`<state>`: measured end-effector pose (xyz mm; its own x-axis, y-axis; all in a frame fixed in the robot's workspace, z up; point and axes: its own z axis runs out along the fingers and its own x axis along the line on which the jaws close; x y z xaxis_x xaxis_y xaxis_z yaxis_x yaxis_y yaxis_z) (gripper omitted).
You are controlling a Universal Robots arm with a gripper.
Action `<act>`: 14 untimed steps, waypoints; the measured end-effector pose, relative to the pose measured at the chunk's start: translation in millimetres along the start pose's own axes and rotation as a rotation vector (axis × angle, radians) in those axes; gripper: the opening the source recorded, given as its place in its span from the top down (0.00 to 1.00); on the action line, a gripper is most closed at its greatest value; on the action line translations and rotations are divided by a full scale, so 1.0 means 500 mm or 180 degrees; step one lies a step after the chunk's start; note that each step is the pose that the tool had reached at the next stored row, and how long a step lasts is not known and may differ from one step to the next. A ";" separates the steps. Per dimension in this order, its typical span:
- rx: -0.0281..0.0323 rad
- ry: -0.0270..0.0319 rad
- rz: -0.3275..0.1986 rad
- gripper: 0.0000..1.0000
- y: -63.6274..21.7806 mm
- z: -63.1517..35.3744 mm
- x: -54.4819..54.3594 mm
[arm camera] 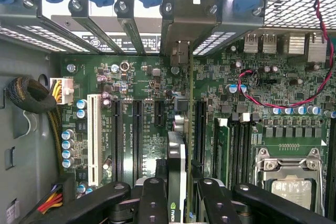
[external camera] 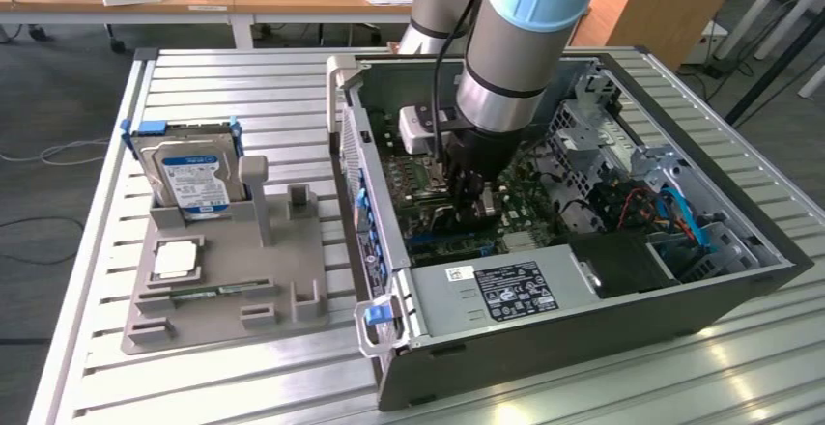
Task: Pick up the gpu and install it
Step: 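Insert the gpu into the slot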
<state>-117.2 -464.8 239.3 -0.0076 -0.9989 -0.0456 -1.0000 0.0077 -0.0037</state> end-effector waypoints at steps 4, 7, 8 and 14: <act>0.0000 0.0001 0.0000 0.73 0.000 0.000 0.000; -0.0001 0.0001 0.0000 0.73 0.000 0.000 0.000; 0.0000 0.0001 0.0000 0.73 0.000 0.000 0.000; 0.0000 0.0001 0.0000 0.73 0.000 0.000 0.000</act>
<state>-117.2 -464.9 239.3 -0.0075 -0.9989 -0.0453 -1.0000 0.0077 -0.0036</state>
